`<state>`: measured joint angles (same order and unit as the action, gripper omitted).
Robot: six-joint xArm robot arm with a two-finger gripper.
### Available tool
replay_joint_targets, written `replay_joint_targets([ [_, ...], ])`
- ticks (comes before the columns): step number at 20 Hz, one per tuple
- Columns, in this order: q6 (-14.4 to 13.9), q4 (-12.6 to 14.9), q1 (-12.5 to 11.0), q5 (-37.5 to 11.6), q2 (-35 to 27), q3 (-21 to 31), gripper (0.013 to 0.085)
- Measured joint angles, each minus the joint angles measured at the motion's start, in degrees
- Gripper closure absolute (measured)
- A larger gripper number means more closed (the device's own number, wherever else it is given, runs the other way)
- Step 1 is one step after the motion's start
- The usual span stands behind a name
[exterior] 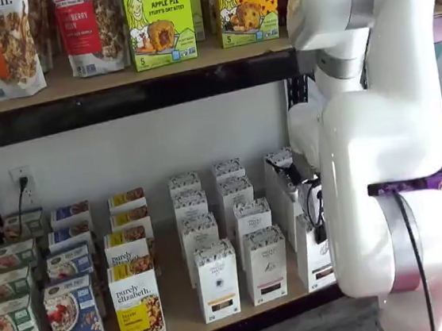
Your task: Pick up the white box with a green strip in the middle, on the bottom shelf, the sixth box from the left
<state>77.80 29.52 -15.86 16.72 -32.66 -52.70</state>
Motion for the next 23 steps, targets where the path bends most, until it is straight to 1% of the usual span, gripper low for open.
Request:
replay_joint_targets([
  [2, 0.7, -1.2, 0.5, -0.3, 2.9, 2.9, 0.049],
  [4, 0.4, -1.4, 0.9, -0.5, 5.9, 5.7, 0.049],
  [7, -2.7, 1.3, 1.7, -0.2, 11.7, 10.4, 0.049],
  [9, -3.1, 0.8, 2.8, 0.9, 16.2, 13.8, 0.049],
  [11, -4.0, 0.9, 3.9, 2.7, 19.9, 16.3, 0.049],
  [12, -4.1, 0.5, 4.5, 3.6, 21.8, 17.5, 0.049],
  [13, -3.8, -0.5, 5.1, 4.6, 23.7, 18.8, 0.049],
  [15, -2.2, -3.2, 6.4, 6.2, 27.5, 21.2, 0.049],
  [16, -0.8, -5.6, 7.2, 7.5, 29.8, 22.5, 0.049],
  [18, 1.4, -9.3, 8.7, 9.8, 33.9, 24.6, 0.049],
  [23, 2.5, -13.7, 12.1, 14.9, 42.8, 27.9, 0.049],
])
